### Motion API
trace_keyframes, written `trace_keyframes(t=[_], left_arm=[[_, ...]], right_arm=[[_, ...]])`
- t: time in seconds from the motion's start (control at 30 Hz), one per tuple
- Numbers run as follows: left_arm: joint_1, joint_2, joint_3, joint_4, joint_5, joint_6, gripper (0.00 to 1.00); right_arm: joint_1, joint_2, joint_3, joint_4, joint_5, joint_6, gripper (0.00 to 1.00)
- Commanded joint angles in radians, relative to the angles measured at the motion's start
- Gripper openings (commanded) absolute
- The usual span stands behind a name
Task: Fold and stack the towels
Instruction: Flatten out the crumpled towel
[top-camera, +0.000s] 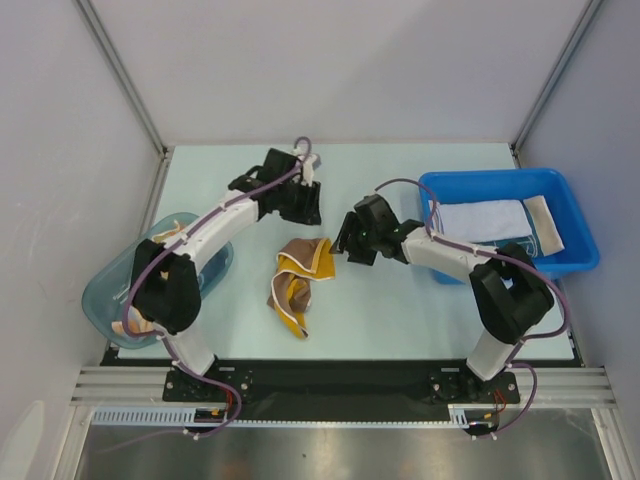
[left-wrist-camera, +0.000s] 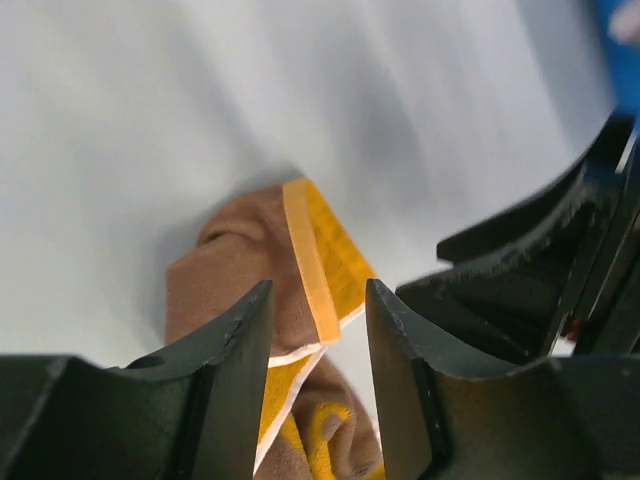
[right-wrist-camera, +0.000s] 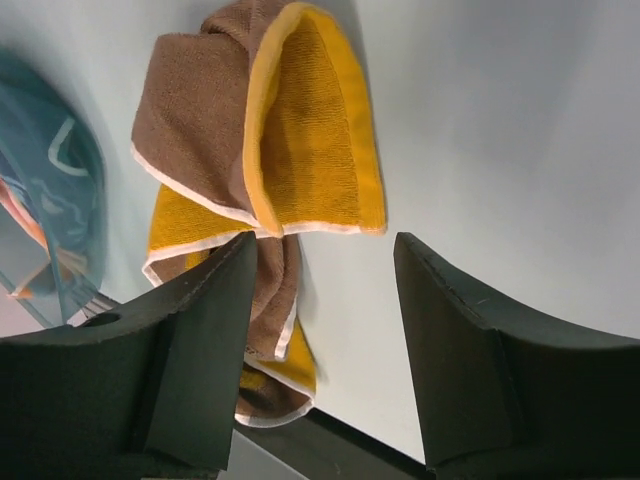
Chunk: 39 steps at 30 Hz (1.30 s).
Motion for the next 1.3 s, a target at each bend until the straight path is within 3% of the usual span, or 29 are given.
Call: trace_keyframes(t=[0.0,0.13,0.17,0.37,0.9,1.0,1.03,1.07,1.17,1.27], left_arm=[[-0.113,-0.027,-0.024,-0.093,-0.196,0.262,0.47],[-0.188,0.001,-0.07,-0.064,-0.27,0.248,0.46],[-0.198,0.007,-0.076,-0.06,-0.343,0.241,0.46],[-0.255,0.041,-0.142,-0.028,-0.425,0.161,0.47],[-0.332,0.114,-0.216,0.035,-0.531,0.069,0.5],[-0.331,0.13,-0.202,0.022,-0.586,0.06,0.38],[-0.33,0.133,-0.184,0.002,-0.604,0.06,0.31],[-0.329,0.136,-0.169,-0.013,-0.627,0.061,0.17],[-0.294,0.141,-0.098,-0.063,-0.666,0.064,0.0],[-0.231,0.128,-0.038,-0.073,-0.611,0.072,0.0]], right_arm=[[-0.022,-0.031,-0.02,0.024,0.05,0.027,0.61],[-0.077,-0.149,-0.08,0.006,0.105,-0.008,0.58],[-0.086,-0.172,-0.092,0.003,0.127,-0.028,0.58],[-0.148,-0.303,-0.109,-0.025,0.142,-0.074,0.58],[-0.166,-0.349,-0.158,0.018,0.115,-0.085,0.59],[-0.166,-0.346,-0.163,0.018,0.121,-0.074,0.59],[-0.159,-0.338,-0.162,0.02,0.126,-0.068,0.58],[-0.151,-0.328,-0.162,0.023,0.13,-0.057,0.57],[-0.102,-0.26,-0.137,0.027,0.159,-0.017,0.57],[-0.045,-0.159,-0.1,0.052,0.172,0.032,0.58]])
